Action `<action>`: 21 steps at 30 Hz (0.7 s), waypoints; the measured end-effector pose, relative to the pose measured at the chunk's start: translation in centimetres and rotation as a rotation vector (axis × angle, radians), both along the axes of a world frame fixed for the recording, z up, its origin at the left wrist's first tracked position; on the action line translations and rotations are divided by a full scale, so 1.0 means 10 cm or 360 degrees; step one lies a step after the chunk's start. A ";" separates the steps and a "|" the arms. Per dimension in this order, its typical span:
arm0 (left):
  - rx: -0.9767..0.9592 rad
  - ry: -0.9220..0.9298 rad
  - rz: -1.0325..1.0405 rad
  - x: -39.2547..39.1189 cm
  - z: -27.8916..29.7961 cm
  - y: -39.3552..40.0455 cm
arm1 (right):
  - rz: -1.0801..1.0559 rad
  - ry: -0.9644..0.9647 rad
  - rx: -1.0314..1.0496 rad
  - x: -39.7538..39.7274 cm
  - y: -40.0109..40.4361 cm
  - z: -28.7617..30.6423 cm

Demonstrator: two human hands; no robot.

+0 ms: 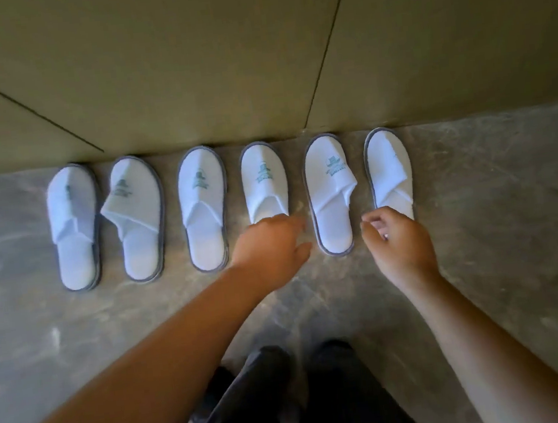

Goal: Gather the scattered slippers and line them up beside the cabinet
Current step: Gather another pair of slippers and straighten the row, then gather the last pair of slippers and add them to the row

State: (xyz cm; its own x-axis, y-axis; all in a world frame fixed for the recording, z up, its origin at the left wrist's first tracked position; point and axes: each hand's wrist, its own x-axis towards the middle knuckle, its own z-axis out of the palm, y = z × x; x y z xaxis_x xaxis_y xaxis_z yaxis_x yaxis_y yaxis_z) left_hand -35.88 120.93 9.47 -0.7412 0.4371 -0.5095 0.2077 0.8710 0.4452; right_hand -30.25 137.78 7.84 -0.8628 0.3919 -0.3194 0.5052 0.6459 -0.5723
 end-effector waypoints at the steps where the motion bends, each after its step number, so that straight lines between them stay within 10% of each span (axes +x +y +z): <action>1: -0.0019 -0.0022 0.0063 0.02 0.34 -0.15 | 0.0090 -0.0022 -0.0049 -0.03 -0.14 0.35; 12: -0.0005 0.0071 0.0725 0.47 4.00 -1.76 | 0.0727 0.0067 -0.0512 -0.31 -1.69 4.10; 21: 0.0088 0.0298 0.1559 1.18 5.17 -2.56 | 0.1287 0.0108 -0.0709 -0.13 -2.61 5.22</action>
